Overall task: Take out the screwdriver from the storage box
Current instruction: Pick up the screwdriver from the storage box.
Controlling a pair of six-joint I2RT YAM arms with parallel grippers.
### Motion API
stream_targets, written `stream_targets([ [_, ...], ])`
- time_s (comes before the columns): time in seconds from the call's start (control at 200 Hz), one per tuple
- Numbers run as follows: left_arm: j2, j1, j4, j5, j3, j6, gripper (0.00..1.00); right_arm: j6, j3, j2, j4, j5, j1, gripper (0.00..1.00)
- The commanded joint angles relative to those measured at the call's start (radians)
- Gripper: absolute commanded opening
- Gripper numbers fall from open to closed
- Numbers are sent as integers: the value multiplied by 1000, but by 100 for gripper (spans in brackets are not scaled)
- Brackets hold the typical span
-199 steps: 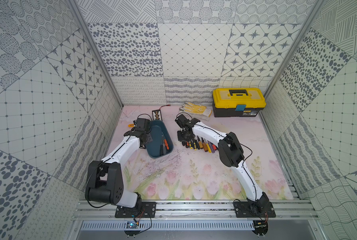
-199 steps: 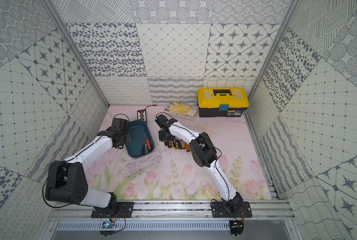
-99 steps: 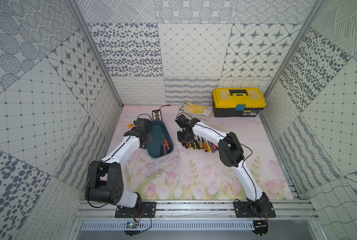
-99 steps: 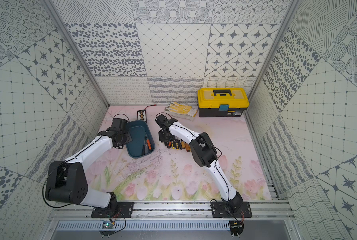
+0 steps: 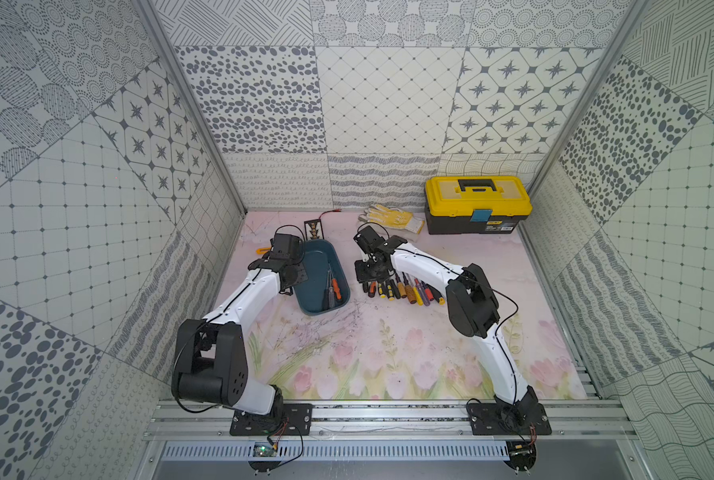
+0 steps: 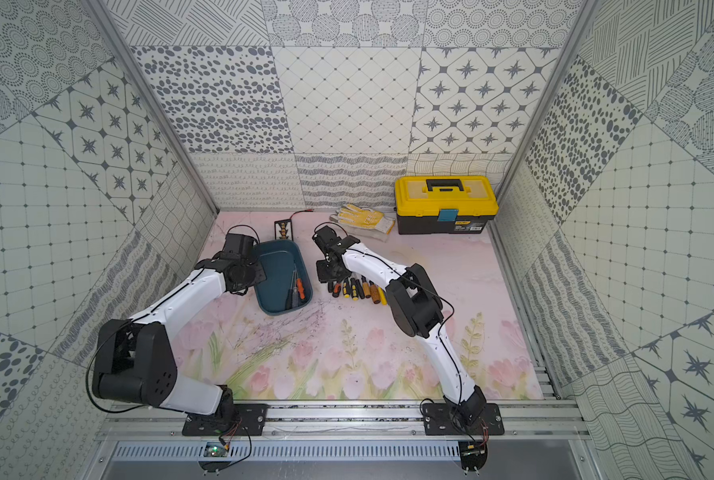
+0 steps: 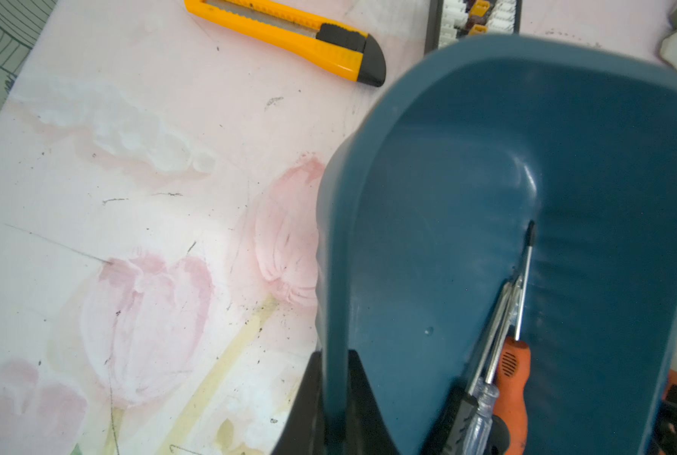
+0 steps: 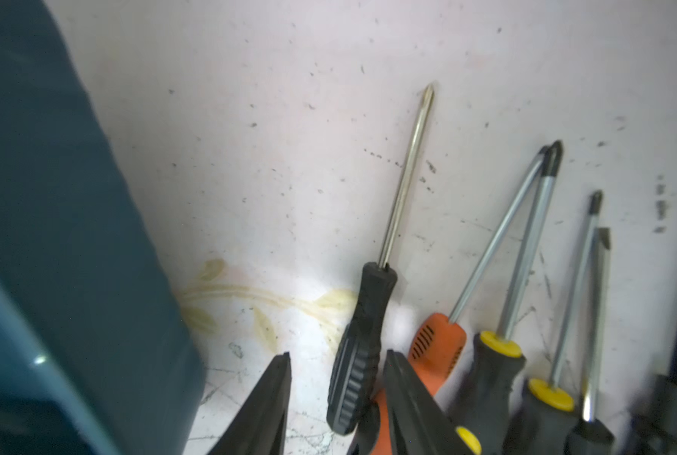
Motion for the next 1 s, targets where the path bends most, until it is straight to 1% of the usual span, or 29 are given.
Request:
stream_targets([
  [0.0, -10, 3, 37, 91, 16, 46, 0, -50, -34, -103, 88, -1, 2, 44],
  [0.08, -24, 2, 63, 88, 4, 51, 0, -72, -51, -140, 115, -31, 2, 44],
  [0.16, -36, 3, 82, 101, -3, 53, 0, -106, -32, -157, 110, -84, 9, 45],
  [0.225, -39, 3, 87, 117, -5, 53, 0, -128, -15, -169, 99, -89, 22, 45],
  [0.34, -46, 2, 87, 113, -7, 53, 0, -152, -4, -183, 86, -96, 48, 49],
  [0.495, -53, -1, 94, 124, -15, 50, 0, -157, 42, -152, 31, -130, 78, 50],
  [0.675, -74, -18, 122, 103, -41, 60, 0, -133, 59, -104, 10, -183, 111, 50],
  [0.846, -56, -20, 131, 97, -43, 53, 0, -63, 67, -41, 37, -249, 129, 50],
  [0.996, -50, -22, 130, 91, -38, 53, 0, -29, 92, 3, 36, -247, 145, 50],
])
